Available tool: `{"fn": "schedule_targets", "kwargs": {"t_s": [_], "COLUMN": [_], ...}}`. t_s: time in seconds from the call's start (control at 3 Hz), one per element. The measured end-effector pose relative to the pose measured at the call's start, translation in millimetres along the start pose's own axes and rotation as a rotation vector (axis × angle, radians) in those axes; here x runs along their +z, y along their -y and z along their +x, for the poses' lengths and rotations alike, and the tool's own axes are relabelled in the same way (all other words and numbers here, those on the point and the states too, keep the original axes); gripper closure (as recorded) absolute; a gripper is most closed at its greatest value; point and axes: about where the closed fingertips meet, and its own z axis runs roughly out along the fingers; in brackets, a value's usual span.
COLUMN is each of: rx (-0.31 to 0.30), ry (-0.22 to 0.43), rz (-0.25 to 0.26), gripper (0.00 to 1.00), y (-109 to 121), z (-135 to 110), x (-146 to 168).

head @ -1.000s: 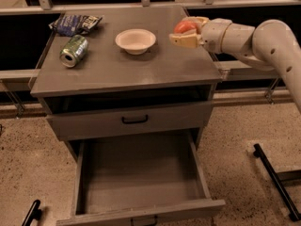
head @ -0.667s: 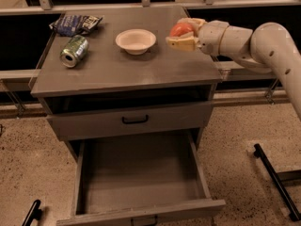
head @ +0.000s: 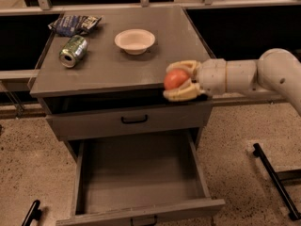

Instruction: Place apple into middle drawer

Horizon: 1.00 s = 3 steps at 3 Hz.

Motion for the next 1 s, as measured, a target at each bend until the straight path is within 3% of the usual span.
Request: {"fn": "schedule_targets", "kwargs": {"t_s": [0.33, 0.67, 1.0], "rx": [0.015, 0.014, 0.017], "ry": [-0.078, -0.075, -0.052], "rz": [-0.215, -0.224, -0.285], "gripper": [1.0, 1.0, 1.0], "y": [-83, -85, -104], "z": [33, 32, 49], "x": [-18, -18, -1]}}
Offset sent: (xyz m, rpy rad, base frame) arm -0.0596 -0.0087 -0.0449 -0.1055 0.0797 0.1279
